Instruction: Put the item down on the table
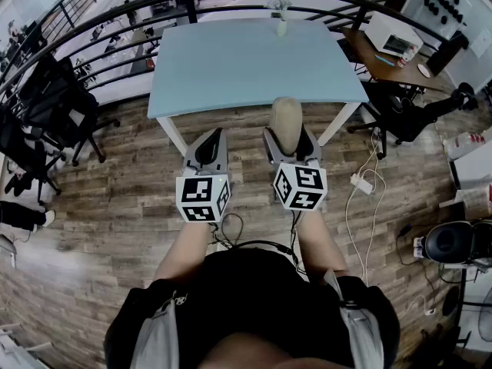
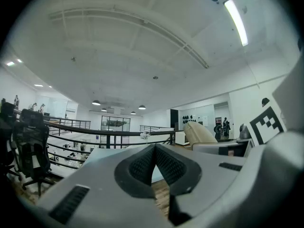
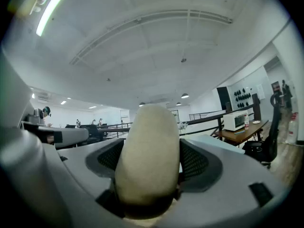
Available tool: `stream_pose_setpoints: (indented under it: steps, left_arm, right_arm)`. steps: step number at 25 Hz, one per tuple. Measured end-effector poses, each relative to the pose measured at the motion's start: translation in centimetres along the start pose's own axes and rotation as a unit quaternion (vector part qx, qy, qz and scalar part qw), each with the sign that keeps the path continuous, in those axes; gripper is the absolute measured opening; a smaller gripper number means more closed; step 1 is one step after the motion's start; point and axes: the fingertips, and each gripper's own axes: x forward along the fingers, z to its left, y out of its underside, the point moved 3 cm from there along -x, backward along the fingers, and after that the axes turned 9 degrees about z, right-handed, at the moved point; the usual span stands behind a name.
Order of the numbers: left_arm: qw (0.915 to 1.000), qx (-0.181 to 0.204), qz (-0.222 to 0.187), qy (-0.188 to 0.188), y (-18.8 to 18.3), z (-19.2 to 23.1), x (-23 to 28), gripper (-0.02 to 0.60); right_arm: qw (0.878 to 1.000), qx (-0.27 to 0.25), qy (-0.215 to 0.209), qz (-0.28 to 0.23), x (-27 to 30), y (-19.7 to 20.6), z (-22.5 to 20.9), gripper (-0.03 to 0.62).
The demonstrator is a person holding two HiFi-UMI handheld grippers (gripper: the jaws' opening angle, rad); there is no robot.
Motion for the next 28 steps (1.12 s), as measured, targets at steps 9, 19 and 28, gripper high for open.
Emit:
stream_pose_setpoints:
  steps: [9, 19, 28]
  left_arm:
    - [1.0000, -0.007, 0.005, -0.001, 0.2, 0.2, -0.7, 0.009]
    - [0.9996, -0.018, -0.002, 0.023, -0.5, 1.7, -0.7, 0.009]
    - [0.9987, -0.012, -0.003, 0.050, 0.5, 5.1, -2.1, 0.009]
  right_arm:
    - [1.000, 0.019, 0.005, 0.000, -0.6, 0.2, 0.0, 0.377]
    - [1.000, 0.016, 0.018, -0.011, -0.1, -1.0, 2.0, 0.377]
    - [0.999, 0.018, 0.040, -0.028, 0.1, -0.9, 6.0, 0.377]
